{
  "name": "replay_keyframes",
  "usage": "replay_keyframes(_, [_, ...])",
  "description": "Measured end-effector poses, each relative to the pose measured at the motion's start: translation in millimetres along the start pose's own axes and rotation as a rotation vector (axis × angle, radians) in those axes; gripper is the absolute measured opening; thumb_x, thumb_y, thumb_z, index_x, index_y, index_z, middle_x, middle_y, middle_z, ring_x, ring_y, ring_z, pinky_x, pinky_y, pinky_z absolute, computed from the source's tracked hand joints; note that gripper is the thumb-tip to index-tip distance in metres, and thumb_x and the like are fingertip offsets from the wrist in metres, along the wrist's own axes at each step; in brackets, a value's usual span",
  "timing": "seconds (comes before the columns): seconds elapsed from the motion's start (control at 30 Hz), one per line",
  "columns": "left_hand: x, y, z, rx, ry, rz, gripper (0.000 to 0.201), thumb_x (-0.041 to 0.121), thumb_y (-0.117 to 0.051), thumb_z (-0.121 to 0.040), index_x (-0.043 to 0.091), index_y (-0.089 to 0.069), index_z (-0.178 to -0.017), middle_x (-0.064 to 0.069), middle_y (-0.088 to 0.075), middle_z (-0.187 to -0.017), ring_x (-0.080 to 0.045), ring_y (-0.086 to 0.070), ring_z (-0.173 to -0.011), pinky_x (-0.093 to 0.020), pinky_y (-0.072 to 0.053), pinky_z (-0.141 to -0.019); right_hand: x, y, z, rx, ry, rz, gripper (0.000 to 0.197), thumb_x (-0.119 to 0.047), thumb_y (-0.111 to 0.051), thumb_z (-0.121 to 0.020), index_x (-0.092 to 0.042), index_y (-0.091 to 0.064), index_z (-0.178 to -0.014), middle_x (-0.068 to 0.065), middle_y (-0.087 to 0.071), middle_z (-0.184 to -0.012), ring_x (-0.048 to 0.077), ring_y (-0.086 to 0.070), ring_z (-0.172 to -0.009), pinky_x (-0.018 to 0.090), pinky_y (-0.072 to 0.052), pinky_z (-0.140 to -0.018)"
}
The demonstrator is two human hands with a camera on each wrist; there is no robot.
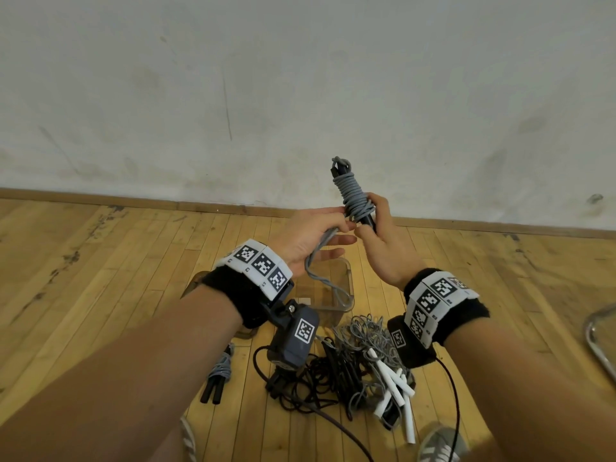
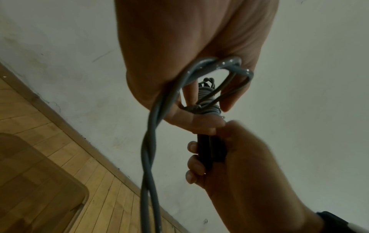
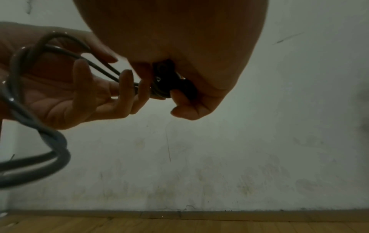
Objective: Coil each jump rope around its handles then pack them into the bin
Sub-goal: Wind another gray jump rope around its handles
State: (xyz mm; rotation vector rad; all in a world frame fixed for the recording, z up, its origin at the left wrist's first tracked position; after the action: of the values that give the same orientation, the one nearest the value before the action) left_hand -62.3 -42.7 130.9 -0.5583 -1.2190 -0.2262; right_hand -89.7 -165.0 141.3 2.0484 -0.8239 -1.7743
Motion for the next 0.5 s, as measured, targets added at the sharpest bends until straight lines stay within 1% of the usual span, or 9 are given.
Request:
replay_keyframes(0.07, [0.1, 0.4, 1.1, 0.001, 0.008, -0.010, 0.025, 0.005, -0.056, -0.092, 0.020, -0.070, -0.107, -0.001, -0.074, -0.095, -0.013, -0.071, -0.076, -0.021, -0.053, -0.053, -0.3, -1.2, 0.3, -0.022, -0.023, -0.053, 0.051, -0.042, -0.030, -0.099, -0.034, -0.024, -0.149, -0.018, -0.049, -0.088, 0.001, -0.048, -0.069, 0.030, -0.037, -0.068])
replay_keyframes(0.13, [-0.1, 1.5, 1.3, 0.003, 0.012, -0.011, 0.025, 0.008, -0.054, -0.092, 0.021, -0.069, -0.107, -0.001, -0.073, -0.094, -0.013, -0.069, -0.074, -0.021, -0.052, -0.054, -2.5, -1.1, -1.1, -0.030, 0.013, -0.043, 0.049, -0.040, -0.027, -0.104, -0.034, -0.022, -0.152, -0.017, -0.051, -0.091, -0.001, -0.052, -0.069, 0.034, -0.042, -0.072])
replay_keyframes(0.17, [-0.8, 2.7, 0.8, 0.008, 0.016, -0.013, 0.025, 0.009, -0.054, -0.092, 0.020, -0.070, -0.108, -0.002, -0.073, -0.094, -0.014, -0.069, -0.075, -0.022, -0.053, -0.055, -4.9, -2.0, -1.2, -0.037, 0.047, -0.026, 0.048, -0.038, -0.029, -0.108, -0.032, -0.021, -0.154, -0.013, -0.056, -0.099, -0.003, -0.055, -0.072, 0.036, -0.047, -0.075])
replay_keyframes(0.23, [-1.4, 4.7, 0.7, 0.020, 0.017, -0.023, 0.028, 0.008, -0.054, -0.091, 0.012, -0.072, -0.113, -0.005, -0.072, -0.098, -0.016, -0.070, -0.078, -0.024, -0.056, -0.056, -7.2, -4.2, -1.0, -0.049, 0.095, 0.003, 0.054, -0.036, -0.038, -0.108, -0.027, -0.017, -0.157, -0.005, -0.061, -0.121, -0.001, -0.060, -0.091, 0.037, -0.053, -0.085])
replay_keyframes(0.27, [-2.2, 5.3, 0.0, 0.023, 0.020, -0.023, 0.032, 0.007, -0.053, -0.091, 0.007, -0.072, -0.118, -0.008, -0.072, -0.101, -0.017, -0.071, -0.079, -0.024, -0.057, -0.056, -7.1, -3.8, -1.0, -0.044, 0.099, 0.013, 0.061, -0.036, -0.044, -0.107, -0.025, -0.015, -0.159, -0.002, -0.060, -0.126, 0.003, -0.061, -0.098, 0.036, -0.053, -0.090])
replay_keyframes(0.3, [-3.1, 5.6, -0.9, 0.023, 0.024, -0.027, 0.036, 0.006, -0.052, -0.090, 0.003, -0.070, -0.121, -0.011, -0.072, -0.105, -0.018, -0.071, -0.081, -0.024, -0.058, -0.057, -8.2, -2.0, -0.3, -0.035, 0.090, 0.011, 0.067, -0.034, -0.050, -0.105, -0.022, -0.014, -0.160, -0.001, -0.060, -0.127, 0.007, -0.061, -0.101, 0.033, -0.052, -0.093])
replay_keyframes(0.33, [-3.3, 5.6, -1.4, 0.022, 0.025, -0.034, 0.037, 0.004, -0.052, -0.090, 0.001, -0.070, -0.122, -0.012, -0.073, -0.108, -0.019, -0.072, -0.083, -0.025, -0.059, -0.058, -8.5, 0.2, -0.2, -0.024, 0.082, 0.007, 0.069, -0.032, -0.055, -0.103, -0.020, -0.018, -0.160, -0.001, -0.061, -0.126, 0.009, -0.063, -0.102, 0.032, -0.052, -0.094])
replay_keyframes(0.43, [-1.7, 4.2, -1.6, 0.016, 0.009, -0.086, 0.036, -0.001, -0.048, -0.089, 0.001, -0.071, -0.118, -0.013, -0.076, -0.107, -0.023, -0.075, -0.089, -0.025, -0.060, -0.062, -13.6, 10.1, 1.0, 0.018, 0.103, 0.030, 0.051, -0.030, -0.065, -0.098, -0.020, -0.048, -0.146, -0.006, -0.066, -0.116, 0.006, -0.065, -0.099, 0.030, -0.053, -0.089])
replay_keyframes(0.5, [2.1, 2.5, -0.3, 0.010, -0.019, -0.156, 0.035, -0.003, -0.044, -0.091, 0.005, -0.071, -0.112, -0.014, -0.076, -0.105, -0.023, -0.076, -0.086, -0.024, -0.059, -0.058, -13.1, 16.6, 1.4, 0.061, 0.093, 0.077, 0.050, -0.034, -0.069, -0.094, -0.022, -0.054, -0.140, -0.007, -0.066, -0.114, 0.008, -0.064, -0.101, 0.023, -0.051, -0.086])
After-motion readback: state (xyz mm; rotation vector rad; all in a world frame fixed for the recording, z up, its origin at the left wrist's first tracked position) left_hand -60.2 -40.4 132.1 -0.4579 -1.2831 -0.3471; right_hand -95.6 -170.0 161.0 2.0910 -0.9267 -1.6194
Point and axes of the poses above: each hand's wrist, its own z-axis away from the middle knuckle, its own y-axis out of the back of the hand, x = y × z, the point moved 10 cm from there along -z, towards the middle knuckle
